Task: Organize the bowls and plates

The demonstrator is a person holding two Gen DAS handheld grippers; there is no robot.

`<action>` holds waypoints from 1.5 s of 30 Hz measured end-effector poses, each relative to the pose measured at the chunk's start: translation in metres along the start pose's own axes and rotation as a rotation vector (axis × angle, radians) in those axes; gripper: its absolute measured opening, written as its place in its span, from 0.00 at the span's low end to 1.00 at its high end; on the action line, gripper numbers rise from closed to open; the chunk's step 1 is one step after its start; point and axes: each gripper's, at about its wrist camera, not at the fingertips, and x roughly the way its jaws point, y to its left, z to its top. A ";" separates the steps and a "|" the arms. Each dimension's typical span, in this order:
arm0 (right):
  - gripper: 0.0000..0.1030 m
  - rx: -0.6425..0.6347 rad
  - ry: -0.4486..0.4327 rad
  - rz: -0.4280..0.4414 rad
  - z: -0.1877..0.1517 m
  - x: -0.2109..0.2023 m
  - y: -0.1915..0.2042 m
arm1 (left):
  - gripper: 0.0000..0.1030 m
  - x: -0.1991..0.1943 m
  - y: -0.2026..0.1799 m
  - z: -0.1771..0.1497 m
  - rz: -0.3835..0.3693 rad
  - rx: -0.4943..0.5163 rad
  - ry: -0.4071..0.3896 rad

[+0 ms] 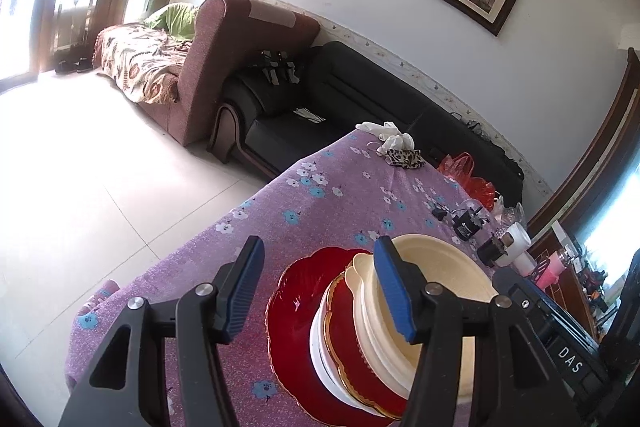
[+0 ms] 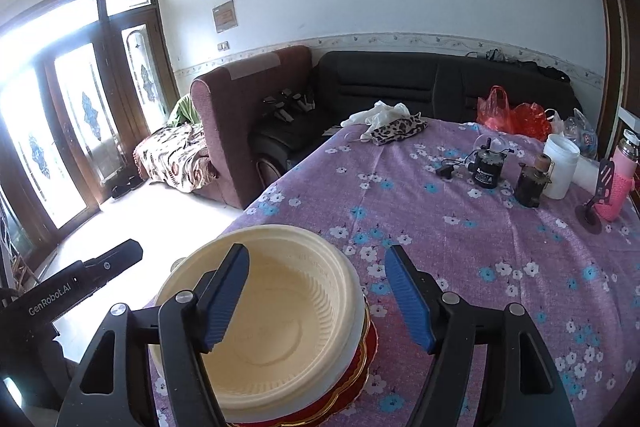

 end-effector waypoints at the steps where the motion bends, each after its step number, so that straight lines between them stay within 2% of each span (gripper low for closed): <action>1: 0.73 0.007 0.003 0.003 -0.001 0.000 -0.002 | 0.61 -0.002 -0.003 -0.001 0.011 0.012 -0.009; 3: 0.73 0.015 0.005 0.001 -0.004 -0.002 -0.005 | 0.65 -0.009 -0.009 -0.002 0.047 0.049 -0.041; 6: 0.73 0.028 0.009 0.001 -0.010 -0.005 -0.011 | 0.77 -0.022 -0.023 -0.007 0.148 0.122 -0.123; 9: 0.74 0.036 0.004 -0.015 -0.019 -0.013 -0.020 | 0.94 -0.040 -0.043 -0.016 0.316 0.211 -0.261; 11: 0.76 0.042 -0.004 -0.027 -0.025 -0.020 -0.027 | 1.00 -0.052 -0.056 -0.022 0.365 0.258 -0.341; 14: 0.78 0.073 -0.003 -0.030 -0.034 -0.030 -0.040 | 1.00 -0.060 -0.072 -0.028 0.356 0.303 -0.370; 18: 0.78 0.109 -0.010 -0.027 -0.045 -0.044 -0.053 | 1.00 -0.056 -0.088 -0.036 0.338 0.346 -0.335; 24: 0.83 0.103 -0.060 -0.080 -0.057 -0.069 -0.067 | 1.00 -0.054 -0.111 -0.049 0.311 0.394 -0.305; 34: 0.86 0.033 -0.101 -0.139 -0.074 -0.091 -0.068 | 1.00 -0.054 -0.140 -0.069 0.276 0.467 -0.270; 45: 0.87 0.004 -0.089 -0.141 -0.083 -0.092 -0.065 | 1.00 -0.047 -0.151 -0.080 0.248 0.499 -0.217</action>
